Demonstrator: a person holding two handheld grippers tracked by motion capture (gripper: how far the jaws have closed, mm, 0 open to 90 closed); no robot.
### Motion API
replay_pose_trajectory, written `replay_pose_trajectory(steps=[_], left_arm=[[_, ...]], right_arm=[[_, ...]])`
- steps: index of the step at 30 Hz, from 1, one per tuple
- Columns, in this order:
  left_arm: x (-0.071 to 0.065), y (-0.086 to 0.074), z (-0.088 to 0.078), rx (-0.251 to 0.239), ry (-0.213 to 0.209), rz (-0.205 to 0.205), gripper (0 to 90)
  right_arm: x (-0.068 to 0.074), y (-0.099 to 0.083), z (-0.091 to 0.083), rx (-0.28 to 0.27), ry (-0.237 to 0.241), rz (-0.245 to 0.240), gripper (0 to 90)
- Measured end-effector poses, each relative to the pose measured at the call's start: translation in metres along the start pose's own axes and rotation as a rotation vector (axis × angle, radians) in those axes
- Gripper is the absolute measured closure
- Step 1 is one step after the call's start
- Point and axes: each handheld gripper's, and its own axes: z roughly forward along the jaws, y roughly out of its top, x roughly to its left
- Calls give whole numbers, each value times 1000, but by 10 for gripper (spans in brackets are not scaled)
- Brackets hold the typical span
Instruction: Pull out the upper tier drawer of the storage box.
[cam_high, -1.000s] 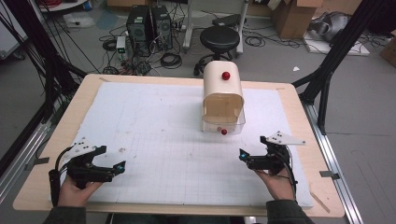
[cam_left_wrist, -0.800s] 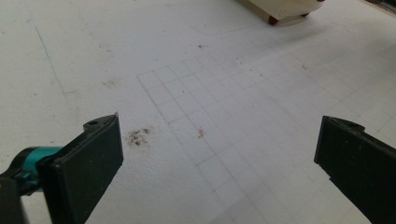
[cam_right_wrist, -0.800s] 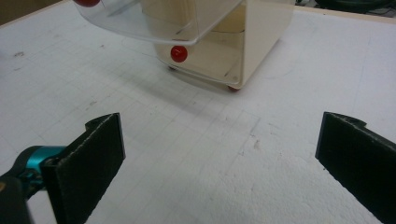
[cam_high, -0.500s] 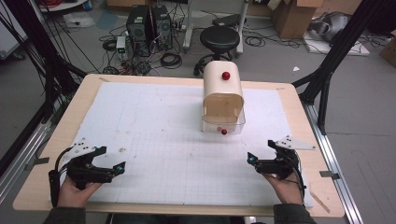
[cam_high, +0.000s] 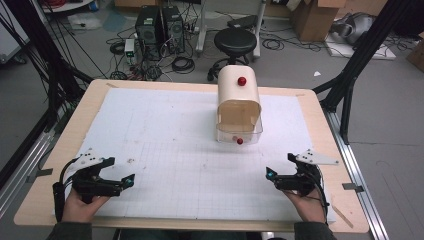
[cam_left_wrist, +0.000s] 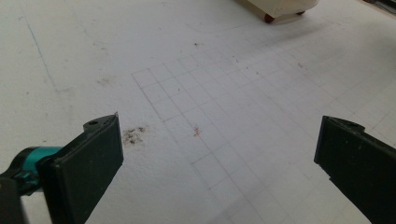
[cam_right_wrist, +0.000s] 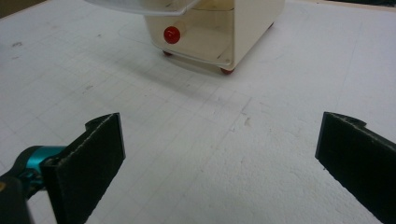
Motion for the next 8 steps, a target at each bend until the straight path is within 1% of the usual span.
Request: replay_pose_trajectory(steps=[8], left_arm=[[0, 0, 1, 1, -4, 3, 18]], right_arm=[[3, 1, -2, -9, 7, -12, 2]])
